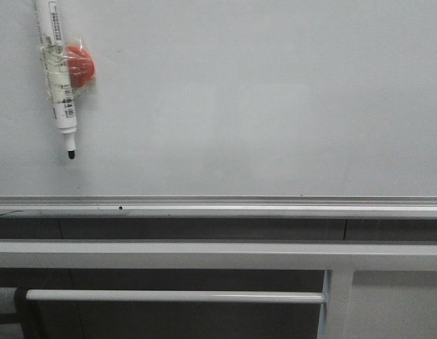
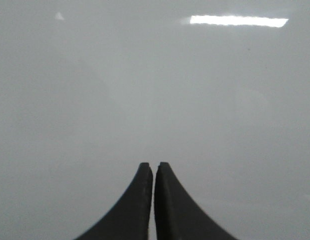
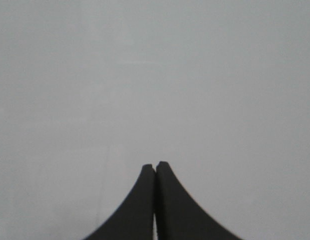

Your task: Write number 1 on whiteboard

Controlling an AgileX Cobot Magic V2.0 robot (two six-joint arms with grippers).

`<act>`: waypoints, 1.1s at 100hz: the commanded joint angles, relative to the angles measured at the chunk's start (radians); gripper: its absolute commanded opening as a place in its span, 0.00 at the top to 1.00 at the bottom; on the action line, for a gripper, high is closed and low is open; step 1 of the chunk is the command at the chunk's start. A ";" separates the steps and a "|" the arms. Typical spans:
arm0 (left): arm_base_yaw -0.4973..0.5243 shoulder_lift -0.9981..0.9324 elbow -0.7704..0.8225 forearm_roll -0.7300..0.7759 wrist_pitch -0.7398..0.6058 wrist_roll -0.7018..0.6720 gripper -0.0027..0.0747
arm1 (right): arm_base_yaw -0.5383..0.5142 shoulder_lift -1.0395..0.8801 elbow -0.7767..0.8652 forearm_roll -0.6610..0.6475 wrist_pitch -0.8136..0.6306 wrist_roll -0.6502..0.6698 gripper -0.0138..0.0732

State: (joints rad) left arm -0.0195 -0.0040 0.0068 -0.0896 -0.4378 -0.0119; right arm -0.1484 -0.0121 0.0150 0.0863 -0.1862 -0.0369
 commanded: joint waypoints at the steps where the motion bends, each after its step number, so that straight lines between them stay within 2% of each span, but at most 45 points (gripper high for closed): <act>1: -0.003 -0.024 0.005 -0.005 -0.074 -0.001 0.99 | -0.007 -0.012 0.026 -0.001 -0.136 -0.005 0.91; 23: -0.003 -0.024 0.005 -0.005 -0.072 -0.001 0.99 | -0.007 -0.012 0.026 0.001 -0.143 -0.004 0.91; 42: -0.003 -0.024 -0.015 -0.007 -0.030 -0.001 0.99 | -0.007 -0.012 0.026 0.069 -0.142 0.023 0.91; 48: -0.003 -0.023 -0.042 -0.007 0.063 -0.001 0.99 | -0.007 -0.012 0.024 0.075 -0.116 0.037 0.91; 53: -0.003 -0.015 -0.077 -0.007 0.167 -0.001 0.99 | -0.007 -0.012 0.005 0.075 -0.074 0.124 0.91; 66: -0.006 0.044 -0.197 -0.007 0.409 -0.001 0.99 | -0.007 -0.002 -0.089 0.075 0.195 0.153 0.91; 73: -0.006 0.096 -0.272 -0.007 0.480 -0.001 0.99 | -0.007 0.016 -0.164 0.075 0.305 0.146 0.91; 83: -0.006 0.177 -0.348 -0.022 0.485 -0.001 0.99 | -0.007 0.055 -0.267 0.073 0.389 0.144 0.91; 91: -0.006 0.240 -0.390 -0.024 0.480 -0.001 0.99 | -0.007 0.091 -0.361 0.073 0.543 0.144 0.91; 96: -0.006 0.269 -0.393 -0.028 0.424 -0.001 0.99 | -0.007 0.110 -0.379 0.071 0.614 0.144 0.91; 110: -0.006 0.339 -0.393 -0.032 0.293 -0.001 0.99 | -0.007 0.138 -0.359 0.176 0.601 0.176 0.91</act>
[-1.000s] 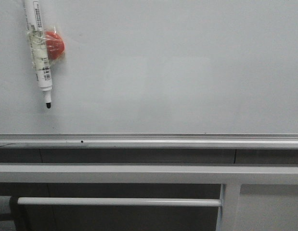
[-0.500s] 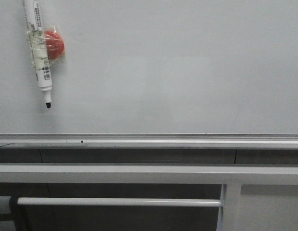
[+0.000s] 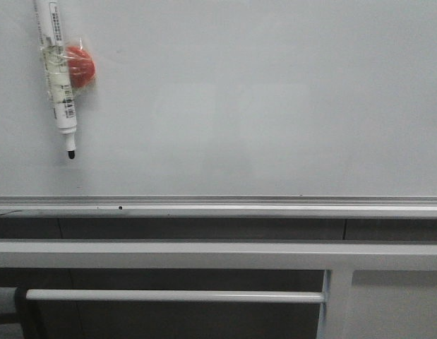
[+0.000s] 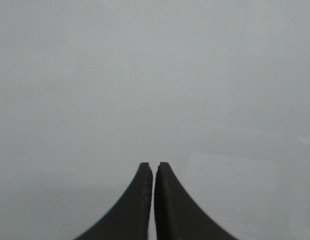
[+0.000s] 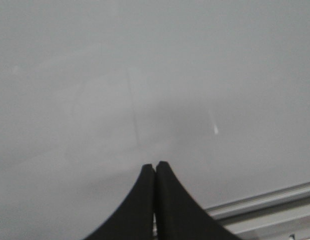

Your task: Write number 1 on whiteboard

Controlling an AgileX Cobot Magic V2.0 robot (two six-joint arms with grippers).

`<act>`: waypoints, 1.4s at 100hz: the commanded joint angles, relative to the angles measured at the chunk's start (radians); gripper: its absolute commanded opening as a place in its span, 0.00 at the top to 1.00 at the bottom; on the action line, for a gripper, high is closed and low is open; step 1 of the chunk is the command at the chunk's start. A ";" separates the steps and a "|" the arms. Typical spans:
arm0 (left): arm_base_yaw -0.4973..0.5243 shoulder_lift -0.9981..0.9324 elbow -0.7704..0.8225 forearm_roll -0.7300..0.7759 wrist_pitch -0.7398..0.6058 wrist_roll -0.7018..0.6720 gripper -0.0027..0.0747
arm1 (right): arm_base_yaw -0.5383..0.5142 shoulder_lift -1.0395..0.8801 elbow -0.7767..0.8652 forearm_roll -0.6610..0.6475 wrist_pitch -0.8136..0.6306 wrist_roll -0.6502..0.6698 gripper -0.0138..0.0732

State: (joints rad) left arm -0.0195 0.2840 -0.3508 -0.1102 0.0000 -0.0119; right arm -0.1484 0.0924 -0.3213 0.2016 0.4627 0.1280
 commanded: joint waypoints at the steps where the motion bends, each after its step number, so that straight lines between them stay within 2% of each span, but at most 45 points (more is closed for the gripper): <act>1: -0.006 0.054 -0.037 -0.011 -0.148 -0.001 0.99 | -0.007 0.033 -0.023 0.063 -0.048 0.011 0.91; 21: -0.022 0.149 -0.067 -0.077 -0.112 -0.001 0.99 | -0.007 0.069 -0.101 0.065 0.038 -0.159 0.91; 28: -0.056 0.177 -0.067 -0.067 -0.126 -0.001 0.95 | -0.007 0.085 -0.140 0.065 0.040 -0.197 0.91; 37: -0.133 0.209 -0.060 -0.065 -0.127 -0.001 0.81 | -0.007 0.098 -0.173 0.067 0.036 -0.240 0.91; 55: -0.326 0.261 -0.019 -0.041 -0.199 -0.001 0.38 | -0.007 0.103 -0.183 0.067 0.041 -0.248 0.91; 62: -0.389 0.282 0.006 -0.036 -0.217 -0.001 0.30 | -0.007 0.103 -0.183 0.067 0.043 -0.248 0.91; 74: -0.468 0.310 0.067 -0.055 -0.253 -0.001 0.30 | -0.007 0.103 -0.183 0.067 0.043 -0.248 0.91; 90: -0.535 0.337 0.181 -0.106 -0.483 -0.001 0.30 | -0.007 0.103 -0.183 0.067 0.043 -0.248 0.91; 100: -0.568 0.352 0.226 -0.108 -0.539 -0.001 0.30 | -0.007 0.103 -0.183 0.067 0.043 -0.248 0.91; 128: -0.678 0.472 0.240 -0.091 -0.601 -0.009 0.30 | -0.007 0.104 -0.183 0.067 0.037 -0.248 0.91; 140: -0.722 0.584 0.240 -0.091 -0.726 -0.020 0.30 | -0.007 0.110 -0.183 0.067 0.041 -0.268 0.91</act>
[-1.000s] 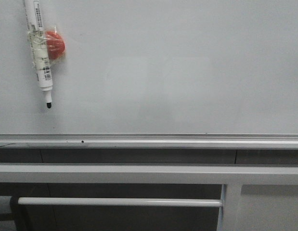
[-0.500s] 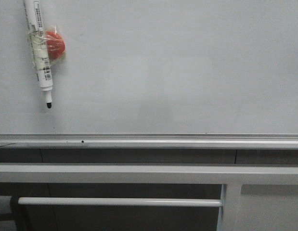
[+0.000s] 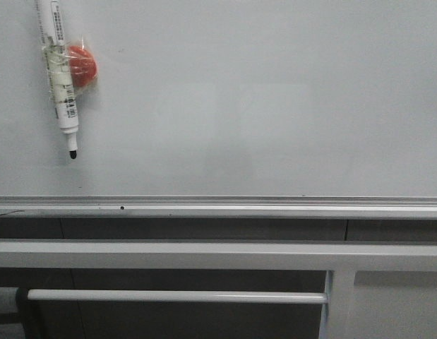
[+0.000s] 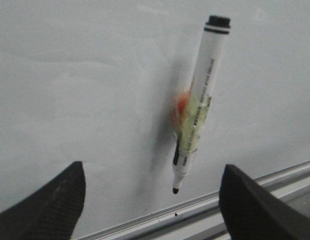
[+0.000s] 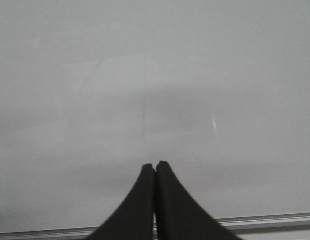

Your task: Write number 1 on whiteboard

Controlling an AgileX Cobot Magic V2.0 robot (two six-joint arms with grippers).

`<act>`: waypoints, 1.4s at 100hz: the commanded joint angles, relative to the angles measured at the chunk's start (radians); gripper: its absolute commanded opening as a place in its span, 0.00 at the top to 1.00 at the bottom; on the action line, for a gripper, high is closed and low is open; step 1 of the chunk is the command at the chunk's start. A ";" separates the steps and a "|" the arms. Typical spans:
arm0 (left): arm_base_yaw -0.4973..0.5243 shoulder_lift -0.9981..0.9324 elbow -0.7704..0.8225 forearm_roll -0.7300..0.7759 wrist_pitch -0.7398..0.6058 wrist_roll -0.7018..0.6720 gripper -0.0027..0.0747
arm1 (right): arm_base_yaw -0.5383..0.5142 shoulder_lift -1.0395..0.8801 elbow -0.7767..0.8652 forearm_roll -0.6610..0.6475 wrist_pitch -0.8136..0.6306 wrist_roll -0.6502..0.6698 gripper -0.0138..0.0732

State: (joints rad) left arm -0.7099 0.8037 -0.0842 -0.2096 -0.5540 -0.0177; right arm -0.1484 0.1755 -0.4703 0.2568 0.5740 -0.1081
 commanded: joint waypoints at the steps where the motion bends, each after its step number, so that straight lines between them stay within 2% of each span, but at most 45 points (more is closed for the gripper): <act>1: -0.036 0.071 -0.026 0.008 -0.183 -0.014 0.30 | -0.007 0.029 -0.034 0.011 -0.068 -0.036 0.91; 10: -0.064 0.166 -0.026 -0.019 -0.320 -0.014 0.32 | -0.007 0.029 -0.034 0.036 -0.066 -0.098 0.91; 25: -0.120 0.328 -0.026 -0.028 -0.479 -0.016 0.35 | -0.007 0.030 -0.034 0.046 -0.074 -0.098 0.91; 39: -0.175 0.474 -0.026 -0.102 -0.702 -0.016 0.35 | -0.007 0.030 -0.034 0.046 -0.075 -0.098 0.91; 54: -0.211 0.584 -0.026 -0.140 -0.827 -0.025 0.35 | -0.007 0.030 -0.034 0.046 -0.075 -0.098 0.91; 72: -0.214 0.629 -0.058 -0.147 -0.831 -0.070 0.36 | -0.007 0.030 -0.034 0.046 -0.083 -0.098 0.91; 85: -0.214 0.623 -0.073 -0.151 -0.831 -0.070 0.43 | -0.007 0.030 -0.034 0.046 -0.087 -0.098 0.91; 115: -0.213 0.576 -0.078 -0.179 -0.831 -0.064 0.43 | -0.007 0.030 -0.034 0.046 -0.088 -0.098 0.91; 119: -0.213 0.576 -0.078 -0.180 -0.831 -0.064 0.49 | -0.007 0.030 -0.034 0.046 -0.089 -0.098 0.91; 122: -0.213 0.576 -0.078 -0.180 -0.831 -0.064 0.57 | -0.007 0.030 -0.034 0.046 -0.089 -0.098 0.91; 131: -0.213 0.576 -0.066 -0.125 -0.831 -0.061 1.00 | -0.007 0.030 -0.034 0.046 -0.089 -0.098 0.91; 140: -0.213 0.576 -0.063 -0.099 -0.827 -0.057 0.98 | -0.007 0.030 -0.034 0.046 -0.087 -0.098 0.91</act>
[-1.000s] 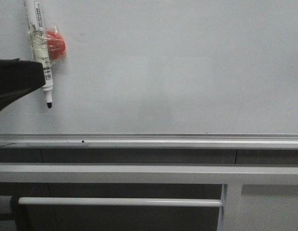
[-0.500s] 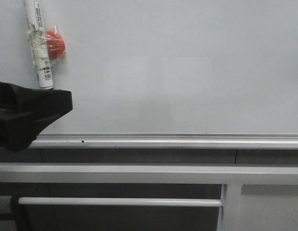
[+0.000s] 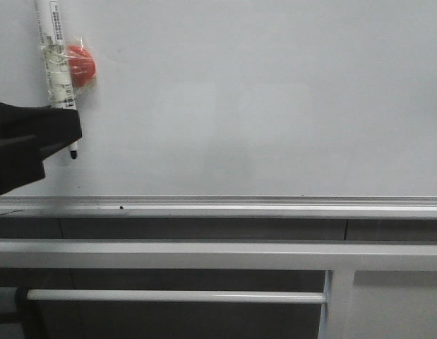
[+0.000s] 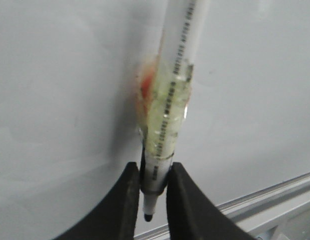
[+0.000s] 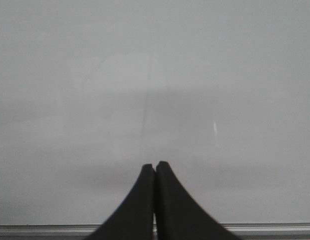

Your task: Write number 1 on whiteboard

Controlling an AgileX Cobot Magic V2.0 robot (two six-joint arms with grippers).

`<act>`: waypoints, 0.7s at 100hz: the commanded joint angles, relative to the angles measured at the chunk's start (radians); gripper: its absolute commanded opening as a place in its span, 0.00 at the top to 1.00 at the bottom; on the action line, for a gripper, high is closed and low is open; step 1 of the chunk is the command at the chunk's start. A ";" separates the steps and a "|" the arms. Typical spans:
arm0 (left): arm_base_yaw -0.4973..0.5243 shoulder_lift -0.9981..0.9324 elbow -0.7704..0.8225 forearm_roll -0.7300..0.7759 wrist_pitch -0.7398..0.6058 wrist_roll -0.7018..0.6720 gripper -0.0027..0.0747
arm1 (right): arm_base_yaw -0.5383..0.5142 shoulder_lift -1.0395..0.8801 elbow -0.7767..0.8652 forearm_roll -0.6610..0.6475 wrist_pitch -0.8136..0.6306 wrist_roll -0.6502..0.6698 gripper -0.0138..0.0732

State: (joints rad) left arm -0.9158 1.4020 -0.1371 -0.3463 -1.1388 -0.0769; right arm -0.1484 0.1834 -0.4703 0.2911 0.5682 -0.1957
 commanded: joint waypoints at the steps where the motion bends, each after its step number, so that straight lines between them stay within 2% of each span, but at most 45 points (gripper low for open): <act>1: -0.007 -0.023 -0.010 0.037 -0.242 0.004 0.98 | -0.007 0.023 -0.034 0.011 -0.081 -0.011 0.91; 27: -0.007 -0.023 -0.008 0.057 -0.244 0.017 0.98 | -0.007 0.023 -0.038 0.011 -0.076 -0.013 0.91; 39: -0.007 -0.026 0.013 0.099 -0.244 0.017 0.99 | -0.005 0.023 -0.038 0.041 -0.047 -0.078 0.91; 46: -0.007 -0.031 0.037 0.125 -0.244 0.017 0.99 | 0.002 0.023 -0.040 0.121 -0.033 -0.179 0.91; 59: -0.007 -0.050 0.070 0.149 -0.244 0.047 0.99 | 0.032 0.038 -0.041 0.348 0.088 -0.497 0.91; 70: -0.007 -0.062 0.079 0.186 -0.242 0.077 0.99 | 0.051 0.073 -0.041 0.486 0.160 -0.650 0.91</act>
State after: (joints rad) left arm -0.9158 1.3685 -0.0526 -0.1931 -1.1369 -0.0218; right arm -0.1067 0.2141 -0.4785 0.6277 0.7244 -0.6855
